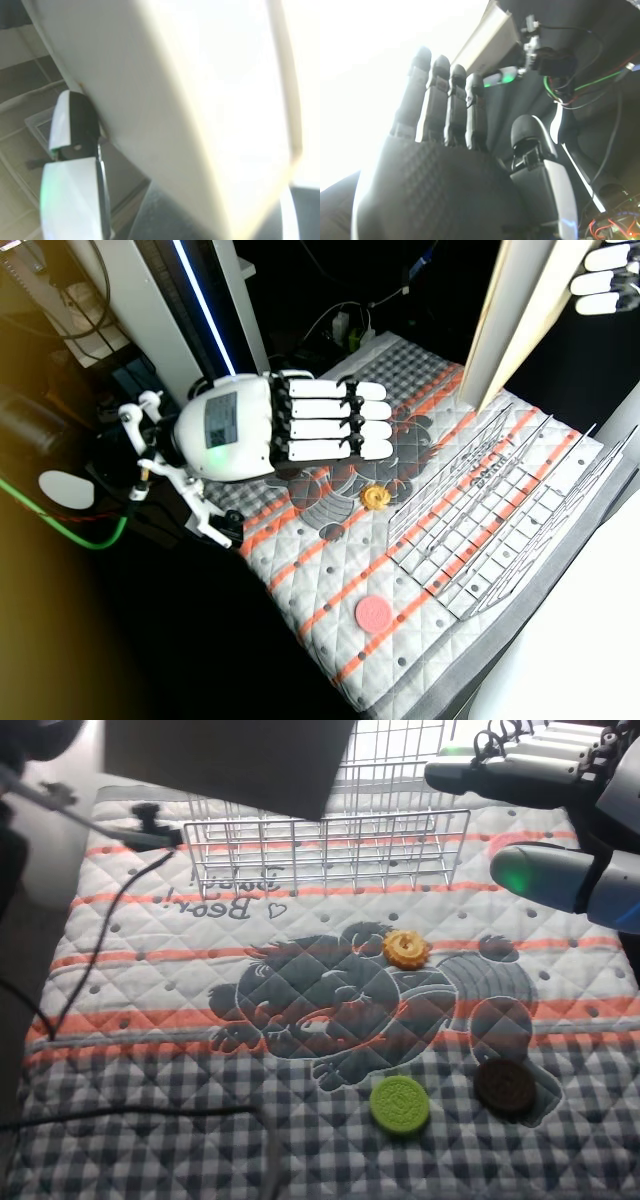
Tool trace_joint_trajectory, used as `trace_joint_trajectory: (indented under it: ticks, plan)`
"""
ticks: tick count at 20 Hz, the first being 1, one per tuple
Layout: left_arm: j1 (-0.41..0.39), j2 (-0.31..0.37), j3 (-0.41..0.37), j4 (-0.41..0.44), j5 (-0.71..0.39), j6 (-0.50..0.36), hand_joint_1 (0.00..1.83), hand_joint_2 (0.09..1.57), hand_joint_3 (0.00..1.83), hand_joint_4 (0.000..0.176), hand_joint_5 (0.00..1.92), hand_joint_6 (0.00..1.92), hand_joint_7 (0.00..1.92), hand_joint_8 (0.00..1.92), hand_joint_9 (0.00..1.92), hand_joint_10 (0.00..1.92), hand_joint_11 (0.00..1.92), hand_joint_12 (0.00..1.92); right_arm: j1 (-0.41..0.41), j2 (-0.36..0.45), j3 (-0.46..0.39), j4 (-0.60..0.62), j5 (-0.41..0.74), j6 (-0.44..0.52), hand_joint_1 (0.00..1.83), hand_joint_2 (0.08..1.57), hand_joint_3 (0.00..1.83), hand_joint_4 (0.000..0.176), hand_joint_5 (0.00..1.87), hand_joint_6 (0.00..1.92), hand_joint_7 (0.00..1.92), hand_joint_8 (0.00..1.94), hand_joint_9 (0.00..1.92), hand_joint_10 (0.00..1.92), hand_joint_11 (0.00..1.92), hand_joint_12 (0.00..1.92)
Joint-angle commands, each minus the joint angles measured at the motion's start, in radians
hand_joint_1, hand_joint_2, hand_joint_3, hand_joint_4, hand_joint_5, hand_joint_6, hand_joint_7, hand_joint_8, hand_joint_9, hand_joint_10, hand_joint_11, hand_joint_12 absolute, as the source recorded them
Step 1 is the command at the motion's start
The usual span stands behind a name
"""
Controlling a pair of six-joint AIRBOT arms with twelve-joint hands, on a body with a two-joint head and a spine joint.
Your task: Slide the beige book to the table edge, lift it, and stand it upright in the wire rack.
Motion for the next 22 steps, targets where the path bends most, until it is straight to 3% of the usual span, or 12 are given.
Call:
trace_joint_trajectory:
  ticks: [1,2,3,7,12,16,17,19,22]
  plan:
    - [-0.019,0.009,0.016,-0.017,-0.084,-0.019,1.35,1.11,0.00,0.000,0.91,0.99,0.99,0.99,0.98,1.12,0.77,1.27,0.008,-0.005,0.006,0.037,0.119,0.000,0.01,1.46,0.00,0.000,0.37,0.00,0.38,0.00,0.36,0.00,0.35,0.01]
    - [-0.036,0.004,0.027,-0.001,-0.066,-0.019,1.24,1.13,0.00,0.000,0.91,1.04,1.00,1.03,1.00,0.88,0.76,1.26,0.008,-0.009,0.009,0.037,0.126,0.000,0.02,1.45,0.00,0.000,0.38,0.00,0.39,0.00,0.37,0.00,0.36,0.01]
    - [-0.056,-0.001,0.037,0.021,-0.047,-0.019,1.22,1.14,0.00,0.000,0.90,1.07,0.97,1.07,1.02,0.78,0.75,1.29,0.008,-0.009,0.010,0.037,0.135,0.001,0.02,1.43,0.00,0.000,0.39,0.01,0.40,0.01,0.38,0.01,0.37,0.01]
    - [-0.114,-0.016,0.066,0.068,-0.018,-0.011,1.24,1.09,0.00,0.000,0.98,0.96,1.09,0.89,1.18,0.73,0.93,1.29,0.008,-0.013,0.013,0.037,0.156,0.001,0.00,1.43,0.00,0.000,0.40,0.00,0.40,0.00,0.38,0.00,0.38,0.01]
    - [-0.133,-0.025,0.081,0.077,-0.008,0.008,1.26,1.09,0.00,0.000,0.97,0.90,1.13,0.90,1.25,0.74,0.98,1.29,0.008,-0.020,0.021,0.037,0.166,0.011,0.02,1.45,0.00,0.000,0.39,0.00,0.39,0.00,0.38,0.00,0.37,0.00]
    - [-0.150,-0.038,0.108,0.105,0.020,0.008,1.24,1.09,0.00,0.000,0.94,1.03,1.13,0.79,1.29,0.47,1.00,1.15,0.008,-0.028,0.030,0.025,0.171,0.030,0.01,1.45,0.00,0.000,0.38,0.00,0.41,0.01,0.39,0.01,0.38,0.01]
    - [-0.163,-0.039,0.117,0.119,0.033,0.008,1.36,1.08,0.00,0.000,0.91,1.03,1.09,0.72,1.14,0.90,1.02,1.12,0.008,-0.032,0.033,0.020,0.171,0.036,0.02,1.45,0.00,0.000,0.37,0.00,0.39,0.00,0.37,0.00,0.35,0.00]
    - [-0.188,-0.040,0.127,0.145,0.052,0.012,1.26,1.09,0.00,0.000,0.93,1.02,1.15,0.77,1.26,0.54,1.03,1.13,0.008,-0.037,0.037,0.015,0.171,0.040,0.01,1.46,0.01,0.000,0.37,0.00,0.38,0.00,0.36,0.00,0.35,0.00]
    - [-0.202,-0.037,0.128,0.160,0.052,0.027,1.25,1.10,0.00,0.000,0.91,1.07,1.14,0.79,1.35,0.33,1.05,1.09,0.008,-0.042,0.040,0.013,0.172,0.044,0.08,1.44,0.00,0.000,0.38,0.00,0.39,0.00,0.36,0.00,0.35,0.00]
